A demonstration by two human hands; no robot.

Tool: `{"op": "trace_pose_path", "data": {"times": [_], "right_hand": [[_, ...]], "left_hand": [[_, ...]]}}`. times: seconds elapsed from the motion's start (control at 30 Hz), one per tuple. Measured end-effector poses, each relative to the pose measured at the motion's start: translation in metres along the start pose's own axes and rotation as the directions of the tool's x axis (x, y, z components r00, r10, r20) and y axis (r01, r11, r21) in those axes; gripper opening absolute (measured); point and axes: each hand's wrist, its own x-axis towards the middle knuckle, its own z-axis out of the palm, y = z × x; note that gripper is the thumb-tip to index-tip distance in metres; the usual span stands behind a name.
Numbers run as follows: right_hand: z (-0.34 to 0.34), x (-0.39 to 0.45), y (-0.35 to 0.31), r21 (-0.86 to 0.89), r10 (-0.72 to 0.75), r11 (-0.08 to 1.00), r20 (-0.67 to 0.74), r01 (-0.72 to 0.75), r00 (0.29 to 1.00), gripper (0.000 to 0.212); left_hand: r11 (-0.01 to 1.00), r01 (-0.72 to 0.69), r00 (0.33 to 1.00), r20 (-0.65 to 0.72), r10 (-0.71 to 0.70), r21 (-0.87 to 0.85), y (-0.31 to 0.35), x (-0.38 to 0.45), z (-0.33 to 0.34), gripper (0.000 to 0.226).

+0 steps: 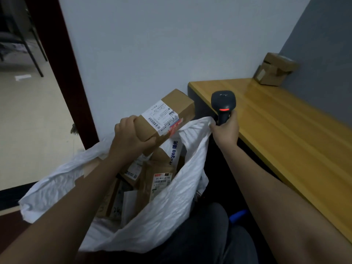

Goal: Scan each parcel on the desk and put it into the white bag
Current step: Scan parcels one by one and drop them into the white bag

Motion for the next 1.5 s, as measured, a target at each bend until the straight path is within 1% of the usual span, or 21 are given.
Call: {"op": "trace_pose_path", "data": {"times": [0.1,0.23,0.3,0.4,0.5,0.63,0.7,0.8,0.9,1.0,1.07,1.13,1.23,1.3,1.33,1.37,1.4,1.43,1.47,1.5], "right_hand": [[-0.001,-0.003,0.008,0.009,0.025,1.0,-0.016,-0.025,1.0,0.047],[-0.01,-0.004,0.005,0.023,-0.004,1.0,-0.019,0.005,1.0,0.043],[-0.015,-0.006,0.002,0.041,-0.024,0.999,-0.018,0.025,1.0,0.042],[-0.019,-0.011,-0.004,0.052,-0.061,0.997,-0.025,0.062,0.998,0.042],[-0.025,-0.016,-0.012,0.039,-0.077,0.996,-0.035,0.078,0.996,0.046],[-0.038,-0.013,-0.027,-0.002,-0.119,0.993,-0.053,0.119,0.991,0.048],[-0.046,-0.005,-0.04,-0.028,-0.164,0.986,-0.052,0.162,0.985,0.048],[-0.056,0.014,-0.059,-0.06,-0.21,0.977,-0.1,0.205,0.973,0.049],[-0.068,0.038,-0.069,-0.06,-0.221,0.975,-0.144,0.215,0.964,0.053],[-0.077,0.053,-0.063,-0.044,-0.162,0.987,-0.181,0.156,0.97,0.057],[-0.078,0.055,-0.046,-0.045,-0.132,0.991,-0.177,0.126,0.975,0.054],[-0.078,0.055,-0.024,-0.054,-0.121,0.992,-0.151,0.114,0.981,0.051],[-0.081,0.055,0.001,-0.039,-0.074,0.997,-0.181,0.068,0.981,0.055],[-0.082,0.055,0.008,-0.037,-0.057,0.998,-0.206,0.051,0.977,0.059],[-0.082,0.055,0.01,-0.036,-0.057,0.998,-0.212,0.05,0.976,0.059],[-0.082,0.055,0.011,-0.036,-0.062,0.998,-0.211,0.056,0.975,0.059],[-0.082,0.055,0.011,-0.037,-0.069,0.997,-0.208,0.062,0.976,0.058],[-0.082,0.054,0.011,-0.036,-0.075,0.997,-0.204,0.069,0.976,0.057],[-0.083,0.053,0.011,-0.034,-0.083,0.996,-0.202,0.078,0.976,0.057],[-0.083,0.052,0.011,-0.033,-0.09,0.996,-0.2,0.085,0.976,0.056]], "left_hand": [[0.999,-0.028,0.999,0.03,0.029,-0.028,-0.004,-0.008,-0.004,0.101],[0.995,-0.096,0.987,0.132,0.095,-0.003,-0.014,-0.016,-0.017,0.098],[0.986,-0.162,0.971,0.185,0.152,0.038,-0.017,-0.02,-0.026,0.095],[0.954,-0.282,0.944,0.205,0.257,0.101,-0.017,-0.027,-0.035,0.095],[0.917,-0.368,0.915,0.238,0.327,0.154,-0.01,-0.034,-0.037,0.099],[0.841,-0.442,0.895,0.217,0.39,0.312,0.0,-0.033,-0.019,0.089],[0.822,-0.458,0.889,0.188,0.417,0.34,0.009,-0.025,-0.008,0.08],[0.808,-0.47,0.882,0.151,0.447,0.356,0.03,-0.01,0.007,0.072],[0.788,-0.493,0.867,0.138,0.478,0.367,0.051,0.006,0.019,0.072],[0.757,-0.536,0.84,0.15,0.521,0.375,0.068,0.025,0.036,0.083],[0.744,-0.571,0.819,0.188,0.541,0.348,0.07,0.032,0.05,0.085],[0.733,-0.606,0.795,0.218,0.566,0.31,0.064,0.036,0.061,0.08],[0.701,-0.641,0.767,0.295,0.57,0.314,0.046,0.038,0.075,0.081],[0.715,-0.655,0.745,0.371,0.555,0.247,0.041,0.034,0.08,0.072],[0.745,-0.638,0.734,0.446,0.511,0.196,0.042,0.031,0.081,0.067],[0.794,-0.587,0.731,0.525,0.436,0.157,0.042,0.029,0.083,0.064],[0.842,-0.524,0.73,0.576,0.368,0.126,0.042,0.028,0.083,0.059],[0.893,-0.447,0.743,0.581,0.333,0.059,0.043,0.026,0.082,0.051],[0.931,-0.361,0.771,0.544,0.331,-0.056,0.042,0.027,0.082,0.043],[0.937,-0.309,0.813,0.466,0.349,-0.162,0.038,0.029,0.082,0.036]]}}
